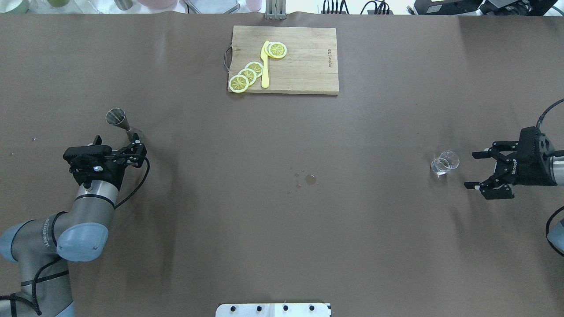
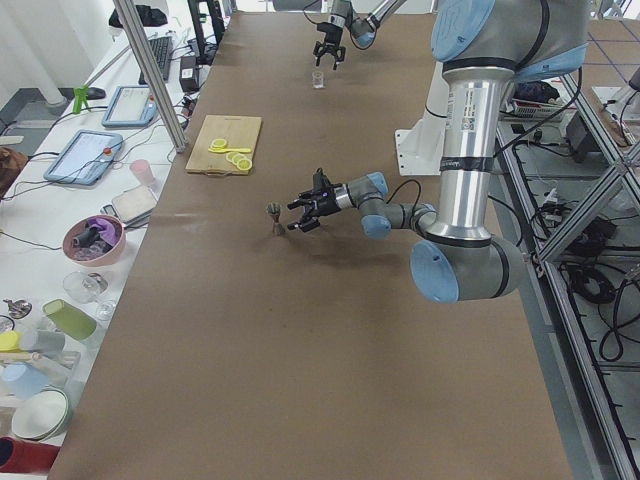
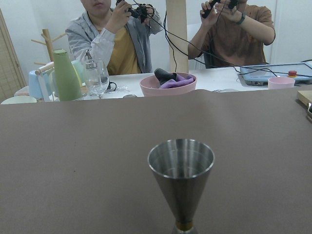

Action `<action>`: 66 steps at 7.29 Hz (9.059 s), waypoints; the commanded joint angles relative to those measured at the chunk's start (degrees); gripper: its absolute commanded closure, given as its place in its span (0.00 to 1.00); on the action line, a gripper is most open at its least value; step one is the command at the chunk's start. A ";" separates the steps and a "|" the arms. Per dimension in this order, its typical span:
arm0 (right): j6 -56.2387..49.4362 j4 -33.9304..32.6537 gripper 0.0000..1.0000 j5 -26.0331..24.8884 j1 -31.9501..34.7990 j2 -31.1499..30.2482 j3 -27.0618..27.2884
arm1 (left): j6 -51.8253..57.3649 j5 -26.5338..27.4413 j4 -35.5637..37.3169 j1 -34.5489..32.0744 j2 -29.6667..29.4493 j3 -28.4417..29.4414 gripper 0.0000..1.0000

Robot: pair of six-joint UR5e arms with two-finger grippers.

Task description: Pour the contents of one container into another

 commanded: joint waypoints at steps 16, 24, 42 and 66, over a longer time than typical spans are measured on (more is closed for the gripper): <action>-1.69 7.75 0.00 4.29 2.42 5.29 -6.14 | 0.15 -6.76 -0.25 -5.51 -6.80 7.86 1.00; -4.24 8.10 0.06 2.17 0.92 10.03 -11.77 | 31.80 -29.87 -9.36 -13.60 -13.47 -1.28 1.00; -5.03 8.02 0.35 0.06 -1.54 9.59 -11.50 | 43.66 -45.88 -18.79 -12.37 -18.14 -3.03 1.00; -6.88 -29.51 1.00 12.54 6.98 22.52 11.35 | 43.93 -63.29 -20.26 -19.58 -25.17 8.99 1.00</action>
